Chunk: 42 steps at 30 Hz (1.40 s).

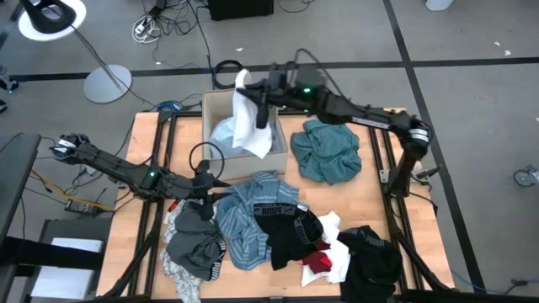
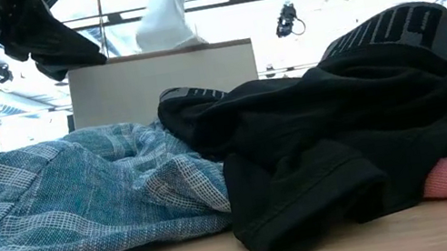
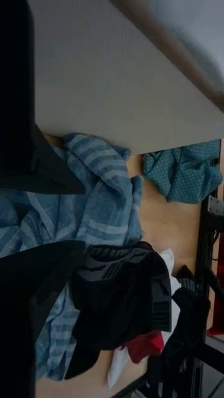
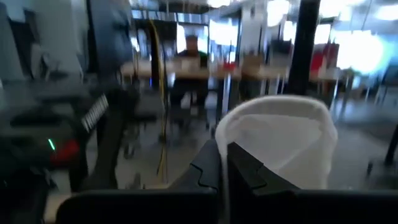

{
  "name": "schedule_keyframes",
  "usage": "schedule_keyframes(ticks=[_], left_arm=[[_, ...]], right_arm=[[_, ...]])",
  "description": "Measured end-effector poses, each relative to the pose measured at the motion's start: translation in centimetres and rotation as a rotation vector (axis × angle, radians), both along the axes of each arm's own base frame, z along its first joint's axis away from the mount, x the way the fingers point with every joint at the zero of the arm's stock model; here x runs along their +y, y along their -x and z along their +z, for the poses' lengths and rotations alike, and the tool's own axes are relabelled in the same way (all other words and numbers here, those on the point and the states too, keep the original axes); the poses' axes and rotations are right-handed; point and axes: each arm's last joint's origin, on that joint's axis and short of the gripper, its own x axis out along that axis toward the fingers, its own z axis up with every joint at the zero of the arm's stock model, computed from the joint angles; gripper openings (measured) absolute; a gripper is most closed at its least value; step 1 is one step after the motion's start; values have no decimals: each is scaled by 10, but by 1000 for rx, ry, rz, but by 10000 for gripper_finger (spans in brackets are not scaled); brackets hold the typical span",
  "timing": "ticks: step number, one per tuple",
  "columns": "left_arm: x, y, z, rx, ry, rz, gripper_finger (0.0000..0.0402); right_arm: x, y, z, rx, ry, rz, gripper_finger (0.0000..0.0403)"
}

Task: Sort clothes
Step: Put the white underwear into the beige laundry organizer, then put the white sock into the white laundry organizer

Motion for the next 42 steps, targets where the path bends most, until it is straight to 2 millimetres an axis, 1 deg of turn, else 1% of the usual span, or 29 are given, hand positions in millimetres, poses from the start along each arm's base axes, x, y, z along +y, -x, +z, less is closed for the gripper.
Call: schedule_keyframes(ticks=[3,7,11,14,17,19,21,23,24,28,32,34,37,39,42], left_arm=[[0,1,0,4,-9,4,135],[-1,1,-1,6,-21,10,135],[-2,1,-1,6,-24,5,135],[-2,1,-1,7,-24,6,135],[-2,1,-1,9,-24,6,135],[-2,2,-1,9,-23,6,135],[-2,2,-1,10,-24,6,135],[-2,2,-1,10,-24,6,135],[-2,2,-1,11,-23,6,135],[-2,2,-1,10,-18,8,135],[-2,2,-1,10,-14,11,135],[-2,2,-1,10,-13,11,135],[-2,2,-1,10,-13,11,135],[-2,2,-1,9,-11,12,135],[-2,2,-1,8,-9,13,135]], right_arm=[[-10,-14,-28,102,-62,-11,6],[-18,-32,-67,226,-144,-20,16],[-24,-43,-104,351,-242,-36,33],[-30,-45,-130,475,-314,-58,49],[-36,-43,-154,607,-390,-90,75],[-37,-37,-162,685,-434,-108,97],[-38,-33,-165,731,-450,-116,121],[-38,-29,-162,748,-455,-118,144],[-37,-27,-156,737,-452,-113,155],[-32,-15,-119,658,-382,-82,194],[-25,4,-82,596,-321,-68,223],[-19,19,-60,554,-319,-69,231],[-8,46,-33,543,-408,-87,235],[3,65,-22,588,-452,-89,234],[26,92,-14,712,-517,-82,230]])
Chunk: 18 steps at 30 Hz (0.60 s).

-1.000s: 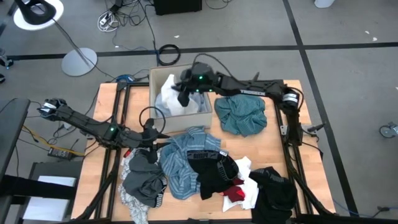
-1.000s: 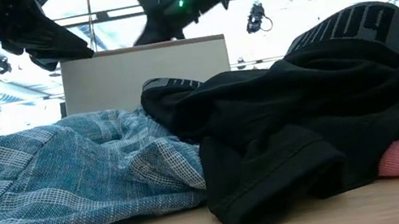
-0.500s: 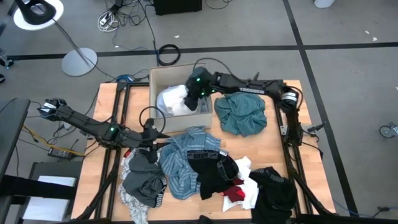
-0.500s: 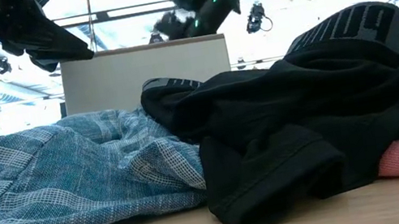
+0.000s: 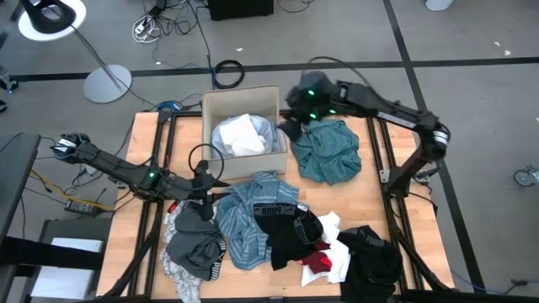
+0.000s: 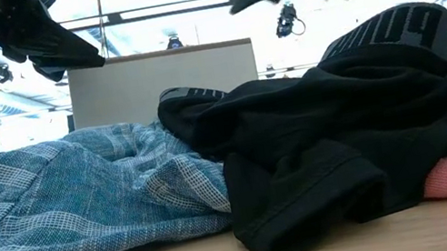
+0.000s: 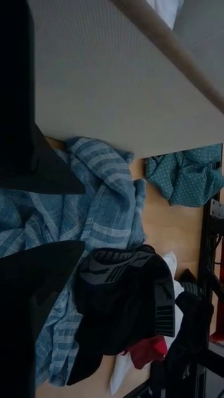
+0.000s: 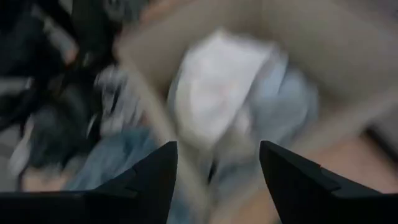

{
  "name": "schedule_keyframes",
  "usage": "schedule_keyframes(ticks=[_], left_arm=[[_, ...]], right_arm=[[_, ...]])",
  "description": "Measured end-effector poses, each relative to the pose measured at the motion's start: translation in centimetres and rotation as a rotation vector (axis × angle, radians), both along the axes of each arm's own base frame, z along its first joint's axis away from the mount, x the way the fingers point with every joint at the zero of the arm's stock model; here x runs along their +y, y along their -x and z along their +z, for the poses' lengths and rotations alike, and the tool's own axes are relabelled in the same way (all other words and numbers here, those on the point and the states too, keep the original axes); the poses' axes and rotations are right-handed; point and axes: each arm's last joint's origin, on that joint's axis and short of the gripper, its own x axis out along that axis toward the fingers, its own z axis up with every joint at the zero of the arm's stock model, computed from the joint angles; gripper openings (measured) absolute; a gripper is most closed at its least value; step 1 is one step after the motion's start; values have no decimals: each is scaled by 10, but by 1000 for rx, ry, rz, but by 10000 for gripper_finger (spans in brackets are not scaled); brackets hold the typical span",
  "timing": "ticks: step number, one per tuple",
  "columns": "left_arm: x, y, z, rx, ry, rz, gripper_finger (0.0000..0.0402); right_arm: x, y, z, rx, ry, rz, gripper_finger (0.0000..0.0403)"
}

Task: Sort clothes
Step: Put the white sock into the white laundry organizer

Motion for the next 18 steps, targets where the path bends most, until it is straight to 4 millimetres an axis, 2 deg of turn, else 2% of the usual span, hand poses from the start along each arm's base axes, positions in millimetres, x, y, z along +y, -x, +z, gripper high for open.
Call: schedule_keyframes(ticks=[3,6,10,18], left_arm=[[0,0,0,0,0,0,135],[0,0,0,-1,5,2,135],[0,0,0,-2,10,5,135],[0,0,0,-3,15,8,135]], right_arm=[[25,18,-5,121,-73,15,230],[50,29,-21,251,-107,-28,229],[86,46,-46,387,-104,-87,229],[155,84,-105,532,-155,-227,228]])
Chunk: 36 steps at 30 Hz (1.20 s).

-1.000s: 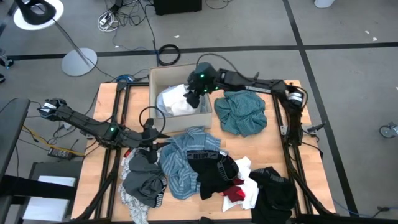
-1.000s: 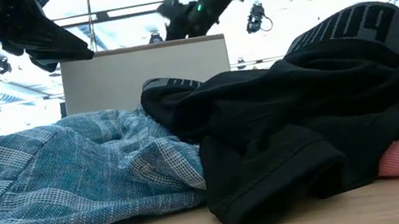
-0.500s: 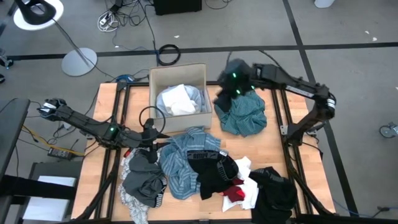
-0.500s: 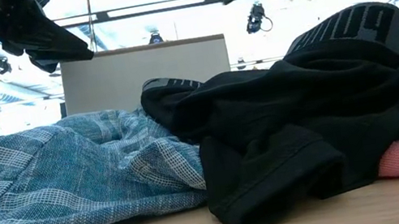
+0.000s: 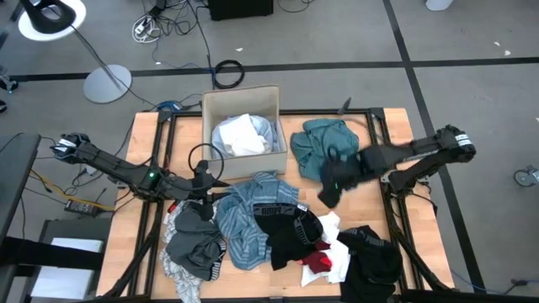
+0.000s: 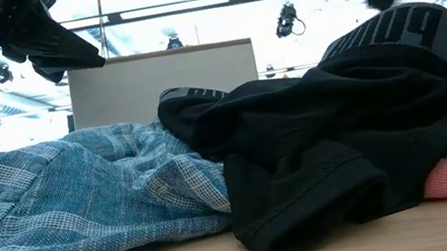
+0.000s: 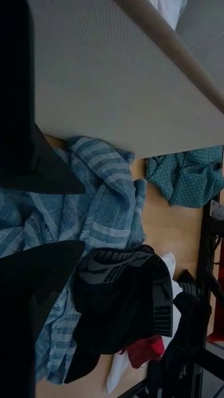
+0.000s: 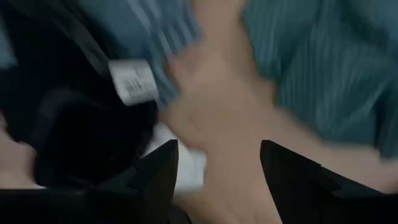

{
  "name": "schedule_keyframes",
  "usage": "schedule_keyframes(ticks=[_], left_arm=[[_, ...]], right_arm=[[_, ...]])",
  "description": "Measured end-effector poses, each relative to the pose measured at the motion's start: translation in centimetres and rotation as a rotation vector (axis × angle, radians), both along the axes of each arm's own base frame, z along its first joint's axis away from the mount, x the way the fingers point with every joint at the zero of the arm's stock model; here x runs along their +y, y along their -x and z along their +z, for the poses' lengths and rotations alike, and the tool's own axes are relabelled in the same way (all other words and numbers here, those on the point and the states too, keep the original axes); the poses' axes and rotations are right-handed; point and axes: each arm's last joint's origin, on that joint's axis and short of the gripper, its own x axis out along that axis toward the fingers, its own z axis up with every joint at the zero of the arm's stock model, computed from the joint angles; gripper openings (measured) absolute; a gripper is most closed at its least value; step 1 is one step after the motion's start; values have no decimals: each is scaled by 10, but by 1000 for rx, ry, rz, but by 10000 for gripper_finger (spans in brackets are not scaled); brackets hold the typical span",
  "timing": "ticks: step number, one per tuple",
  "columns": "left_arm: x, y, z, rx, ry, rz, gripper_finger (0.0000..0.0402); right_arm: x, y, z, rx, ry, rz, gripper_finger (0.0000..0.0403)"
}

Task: Sort clothes
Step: Put the white sock into the white laundry organizer

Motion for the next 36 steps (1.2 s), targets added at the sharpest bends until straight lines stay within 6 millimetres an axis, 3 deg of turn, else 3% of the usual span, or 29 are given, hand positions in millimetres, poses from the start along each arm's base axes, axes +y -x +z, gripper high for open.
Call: schedule_keyframes(ticks=[6,12,22,26,30,31,36], left_arm=[[0,0,0,0,-1,2,135],[0,0,0,-5,19,12,135],[0,0,0,-4,20,11,135],[0,0,0,-4,20,11,135],[0,0,0,-3,20,11,135],[0,0,0,-4,20,11,135],[0,0,0,-4,22,11,135]], right_arm=[[29,15,-48,111,-20,-85,228],[40,19,-90,53,-116,-144,228],[44,23,-132,-8,-170,-196,225],[45,20,-145,43,-146,-184,172],[48,16,-146,34,-148,-129,38],[48,15,-142,32,-146,-114,21],[47,15,-92,-22,-89,-104,10]])
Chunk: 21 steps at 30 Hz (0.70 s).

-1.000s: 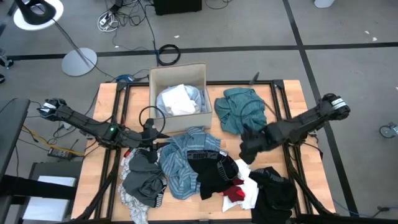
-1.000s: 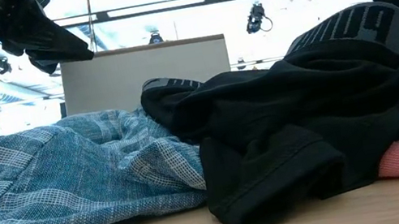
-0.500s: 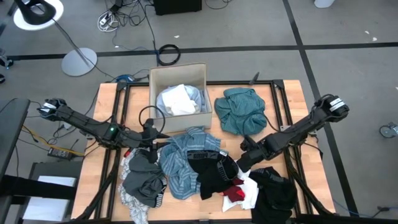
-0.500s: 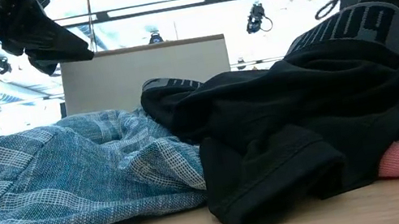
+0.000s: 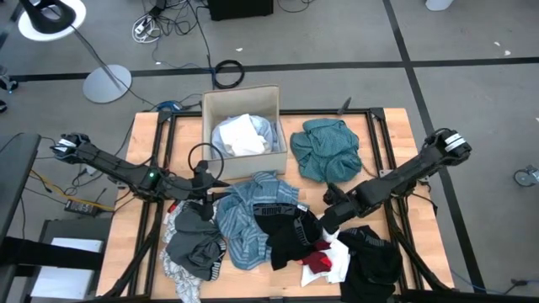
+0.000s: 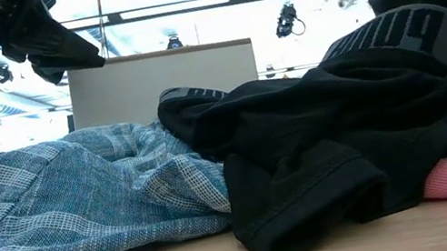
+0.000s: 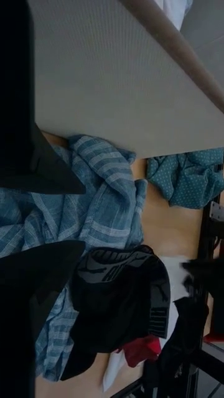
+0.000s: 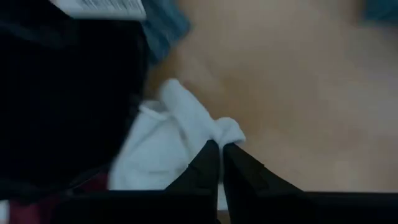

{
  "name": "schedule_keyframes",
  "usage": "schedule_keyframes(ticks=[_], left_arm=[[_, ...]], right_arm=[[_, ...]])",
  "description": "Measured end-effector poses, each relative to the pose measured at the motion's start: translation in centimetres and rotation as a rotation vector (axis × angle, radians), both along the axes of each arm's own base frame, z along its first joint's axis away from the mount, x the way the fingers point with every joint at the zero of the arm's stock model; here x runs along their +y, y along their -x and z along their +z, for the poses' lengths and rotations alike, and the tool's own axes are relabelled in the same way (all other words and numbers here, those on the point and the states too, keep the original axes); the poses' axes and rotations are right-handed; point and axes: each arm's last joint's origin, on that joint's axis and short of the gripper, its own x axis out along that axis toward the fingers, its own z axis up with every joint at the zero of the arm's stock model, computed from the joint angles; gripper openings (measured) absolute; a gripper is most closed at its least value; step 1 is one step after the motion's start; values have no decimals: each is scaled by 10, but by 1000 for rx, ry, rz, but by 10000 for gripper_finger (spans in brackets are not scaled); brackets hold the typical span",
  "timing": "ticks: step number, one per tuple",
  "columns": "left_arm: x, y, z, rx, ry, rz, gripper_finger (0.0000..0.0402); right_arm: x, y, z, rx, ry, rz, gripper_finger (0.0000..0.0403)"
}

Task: Sort clothes
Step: Put the white sock into the white laundry organizer

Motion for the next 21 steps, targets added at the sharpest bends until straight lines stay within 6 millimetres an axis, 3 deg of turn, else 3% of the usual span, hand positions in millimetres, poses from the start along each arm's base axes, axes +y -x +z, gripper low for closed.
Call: schedule_keyframes(ticks=[10,16,21], left_arm=[[0,0,0,0,1,-1,135],[0,0,0,-2,1,-1,135],[0,0,1,-6,3,-1,135]], right_arm=[[-14,6,126,-194,229,22,3],[-37,-14,186,-346,334,112,2],[-68,-38,233,-514,467,171,1]])
